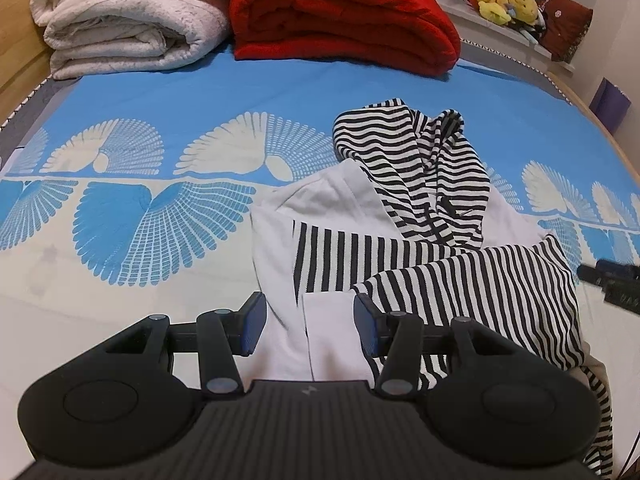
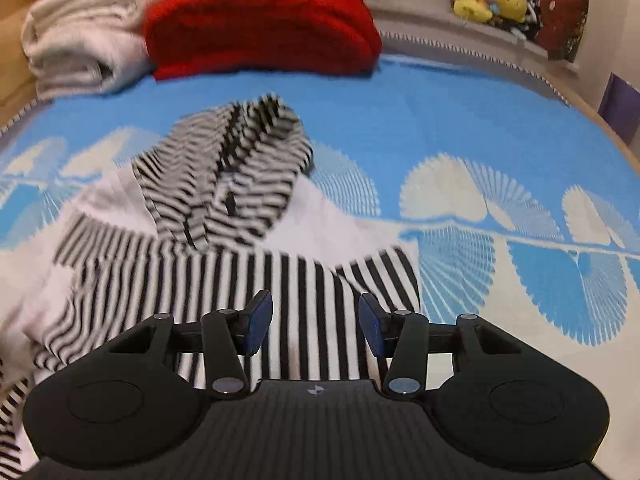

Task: Fold small clothes
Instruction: 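Move the right tool over the striped hood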

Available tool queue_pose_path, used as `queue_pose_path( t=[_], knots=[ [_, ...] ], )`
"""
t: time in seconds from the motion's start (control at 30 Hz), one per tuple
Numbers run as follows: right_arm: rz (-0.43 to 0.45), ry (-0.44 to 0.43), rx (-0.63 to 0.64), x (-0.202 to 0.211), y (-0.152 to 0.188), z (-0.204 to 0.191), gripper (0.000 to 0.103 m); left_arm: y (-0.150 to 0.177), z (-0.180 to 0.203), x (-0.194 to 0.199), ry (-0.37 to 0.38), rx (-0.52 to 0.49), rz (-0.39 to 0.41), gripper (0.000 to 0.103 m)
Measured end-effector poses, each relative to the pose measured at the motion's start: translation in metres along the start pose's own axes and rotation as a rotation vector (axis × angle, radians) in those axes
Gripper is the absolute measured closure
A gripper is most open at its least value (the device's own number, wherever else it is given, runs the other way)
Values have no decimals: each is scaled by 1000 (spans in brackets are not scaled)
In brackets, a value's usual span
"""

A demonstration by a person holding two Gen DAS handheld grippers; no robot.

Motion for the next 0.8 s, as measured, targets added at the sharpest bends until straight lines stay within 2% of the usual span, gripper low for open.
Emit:
queue_pose_path(
  t=[0.2, 0.43, 0.6, 0.7, 0.77, 0.8],
  knots=[
    [135, -17, -38, 27, -19, -1, 54, 0, 3, -1, 2, 1, 5, 50],
    [212, -13, -93, 53, -36, 0, 55, -3, 2, 1, 2, 10, 20, 50],
    [254, -62, -190, 95, -68, -9, 54, -12, 2, 7, 3, 44, 70, 50],
    [325, -100, -194, 113, -87, -25, 55, -14, 4, 9, 3, 57, 99, 50],
    [374, -122, -176, 115, -89, -35, 55, -16, 5, 9, 5, 61, 115, 46],
    [392, -121, -161, 112, -86, -38, 55, -16, 5, 10, 7, 63, 123, 40]
  ],
)
Point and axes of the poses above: each gripper's, at about its wrist camera, not at the fingertips, and x roughly against the way its jaws point, z to its right, y to its underside, the point moved 7 cm from there along -x, roughly the way its jaws point, and after that the axes turned 6 degrees about x, right-handed, at the moved point
